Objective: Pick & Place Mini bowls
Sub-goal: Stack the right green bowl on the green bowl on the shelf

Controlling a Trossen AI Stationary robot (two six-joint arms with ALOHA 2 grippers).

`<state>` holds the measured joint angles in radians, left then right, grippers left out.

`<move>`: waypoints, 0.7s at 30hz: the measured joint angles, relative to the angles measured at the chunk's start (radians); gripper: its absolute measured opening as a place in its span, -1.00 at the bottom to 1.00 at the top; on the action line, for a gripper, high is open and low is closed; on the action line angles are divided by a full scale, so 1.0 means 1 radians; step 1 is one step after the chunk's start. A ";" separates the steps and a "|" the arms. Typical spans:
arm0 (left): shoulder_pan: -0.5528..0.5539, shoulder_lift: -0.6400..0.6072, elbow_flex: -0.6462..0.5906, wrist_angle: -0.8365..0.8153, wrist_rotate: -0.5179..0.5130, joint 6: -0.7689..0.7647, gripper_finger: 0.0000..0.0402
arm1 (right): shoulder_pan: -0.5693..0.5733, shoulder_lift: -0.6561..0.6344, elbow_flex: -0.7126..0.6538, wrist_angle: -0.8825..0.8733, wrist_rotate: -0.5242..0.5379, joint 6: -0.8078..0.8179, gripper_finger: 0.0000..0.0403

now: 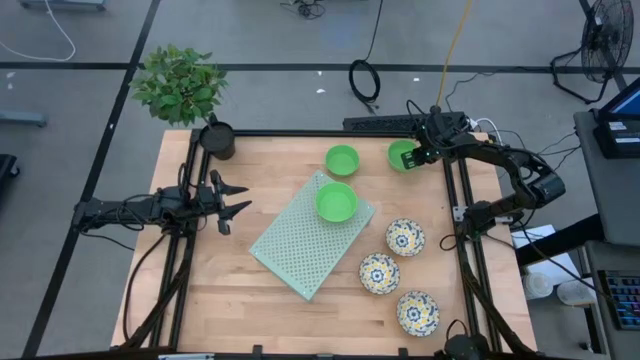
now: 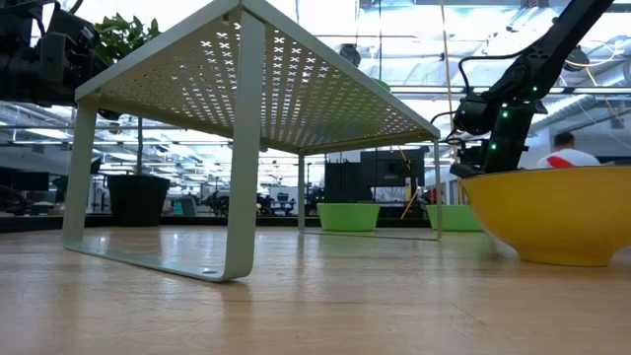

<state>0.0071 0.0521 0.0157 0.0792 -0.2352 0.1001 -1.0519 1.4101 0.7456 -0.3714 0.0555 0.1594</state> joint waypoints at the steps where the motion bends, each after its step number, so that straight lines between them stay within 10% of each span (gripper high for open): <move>1: 0.000 0.000 0.000 0.000 0.000 0.000 -0.09 | 0.000 0.000 0.000 0.000 0.000 -0.003 -0.64; 21: 0.000 0.000 0.000 0.000 0.000 0.000 -0.09 | 0.000 -0.001 0.000 0.086 -0.008 -0.079 -0.99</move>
<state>0.0071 0.0521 0.0158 0.0792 -0.2352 0.1001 -1.0518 1.4090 0.7460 -0.2849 0.0475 0.0808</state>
